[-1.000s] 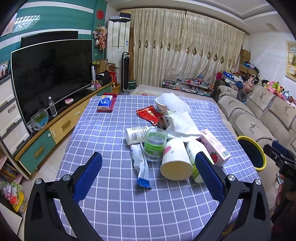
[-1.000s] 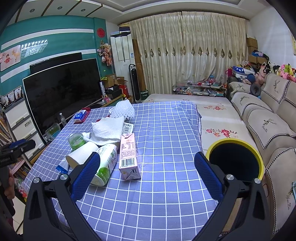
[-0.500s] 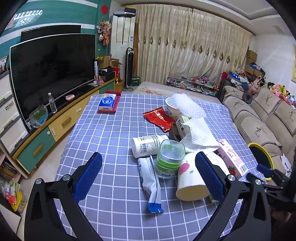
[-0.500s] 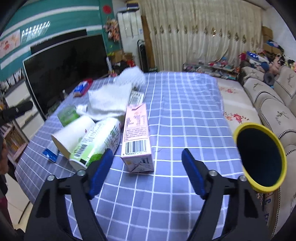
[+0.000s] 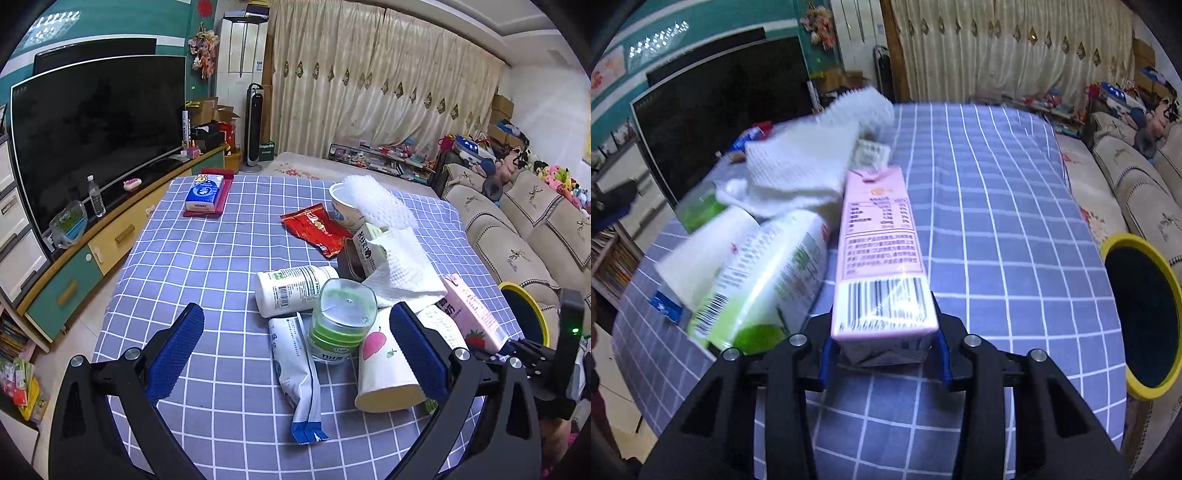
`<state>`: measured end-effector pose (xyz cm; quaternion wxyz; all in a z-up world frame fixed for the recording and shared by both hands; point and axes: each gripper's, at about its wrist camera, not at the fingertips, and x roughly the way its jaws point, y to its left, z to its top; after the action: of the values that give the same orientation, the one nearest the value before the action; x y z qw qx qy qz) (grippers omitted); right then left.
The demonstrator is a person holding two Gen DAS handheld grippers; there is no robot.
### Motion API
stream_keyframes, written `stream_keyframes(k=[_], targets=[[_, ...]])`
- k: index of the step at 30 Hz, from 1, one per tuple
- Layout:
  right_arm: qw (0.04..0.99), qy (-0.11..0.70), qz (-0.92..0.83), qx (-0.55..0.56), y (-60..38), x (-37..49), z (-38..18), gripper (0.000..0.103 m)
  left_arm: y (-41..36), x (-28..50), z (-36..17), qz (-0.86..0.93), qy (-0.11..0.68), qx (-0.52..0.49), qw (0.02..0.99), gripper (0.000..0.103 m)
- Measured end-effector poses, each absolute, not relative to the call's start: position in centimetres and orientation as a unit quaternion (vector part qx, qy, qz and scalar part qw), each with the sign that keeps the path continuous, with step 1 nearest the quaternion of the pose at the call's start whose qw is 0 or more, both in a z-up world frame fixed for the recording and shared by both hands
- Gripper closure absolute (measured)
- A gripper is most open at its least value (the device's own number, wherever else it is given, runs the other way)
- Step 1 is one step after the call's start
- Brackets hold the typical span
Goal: Collect trash
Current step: 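Grasp the pink milk carton with the right tool and lift it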
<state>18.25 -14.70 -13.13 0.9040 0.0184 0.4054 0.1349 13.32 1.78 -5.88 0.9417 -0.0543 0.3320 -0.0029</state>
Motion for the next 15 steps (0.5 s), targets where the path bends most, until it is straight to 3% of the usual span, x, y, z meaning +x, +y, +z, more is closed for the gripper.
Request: stream_keyframes(k=[15], targets=[[0.925, 0.343, 0.153, 0.064, -19.6, 13.9, -6.2, 0.065, 0.2, 12.6, -5.5, -0.022, 0.327, -0.052, 0.943, 0.004]])
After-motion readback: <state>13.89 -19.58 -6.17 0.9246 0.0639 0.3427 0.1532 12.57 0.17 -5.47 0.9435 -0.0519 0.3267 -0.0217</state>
